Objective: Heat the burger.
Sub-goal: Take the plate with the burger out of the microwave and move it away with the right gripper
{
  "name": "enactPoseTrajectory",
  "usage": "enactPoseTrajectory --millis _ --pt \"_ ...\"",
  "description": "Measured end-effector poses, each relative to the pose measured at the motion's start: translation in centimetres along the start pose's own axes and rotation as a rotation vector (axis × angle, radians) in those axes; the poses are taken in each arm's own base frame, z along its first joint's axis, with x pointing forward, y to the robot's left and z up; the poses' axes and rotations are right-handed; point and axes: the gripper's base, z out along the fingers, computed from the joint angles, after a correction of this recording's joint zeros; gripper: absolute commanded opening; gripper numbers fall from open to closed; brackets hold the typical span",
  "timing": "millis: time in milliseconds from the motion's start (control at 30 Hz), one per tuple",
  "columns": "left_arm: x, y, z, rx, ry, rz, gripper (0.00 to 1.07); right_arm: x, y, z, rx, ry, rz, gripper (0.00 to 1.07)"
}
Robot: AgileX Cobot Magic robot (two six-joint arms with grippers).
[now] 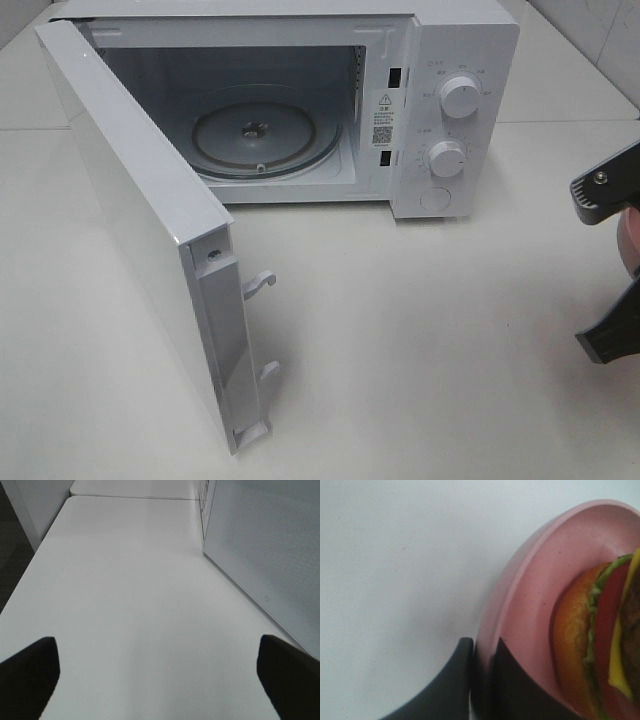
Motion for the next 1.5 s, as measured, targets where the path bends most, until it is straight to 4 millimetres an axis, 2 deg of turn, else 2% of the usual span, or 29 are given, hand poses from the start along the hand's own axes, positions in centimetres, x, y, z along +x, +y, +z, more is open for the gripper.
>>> enactPoseTrajectory --millis 67,233,333,467,667,833,1133,1500 --pt "0.0 0.0 0.0 0.000 0.000 0.000 1.00 -0.1 0.0 0.0 0.005 -0.001 0.006 0.05" --pt "0.0 0.0 0.0 0.000 0.000 0.000 1.00 -1.4 -0.5 1.9 0.065 0.089 0.051 0.05" --pt "0.0 0.0 0.0 0.000 0.000 0.000 1.00 -1.7 -0.6 2.3 0.073 0.105 0.059 0.05" --pt "0.0 0.0 0.0 0.000 0.000 0.000 1.00 -3.1 -1.0 4.3 0.106 0.174 0.111 0.05" --pt "0.0 0.0 0.0 0.000 0.000 0.000 1.00 -3.9 -1.4 6.3 0.127 0.229 0.175 0.05" --pt "0.0 0.0 0.0 0.000 0.000 0.000 1.00 -4.3 -2.5 7.9 0.158 0.261 0.248 0.05" --pt "0.0 0.0 0.0 0.000 0.000 0.000 1.00 -4.1 -3.6 8.4 0.189 0.258 0.294 0.06" --pt "0.0 0.0 0.0 0.000 0.000 0.000 1.00 -1.8 -2.5 9.3 0.171 0.239 0.383 0.06"
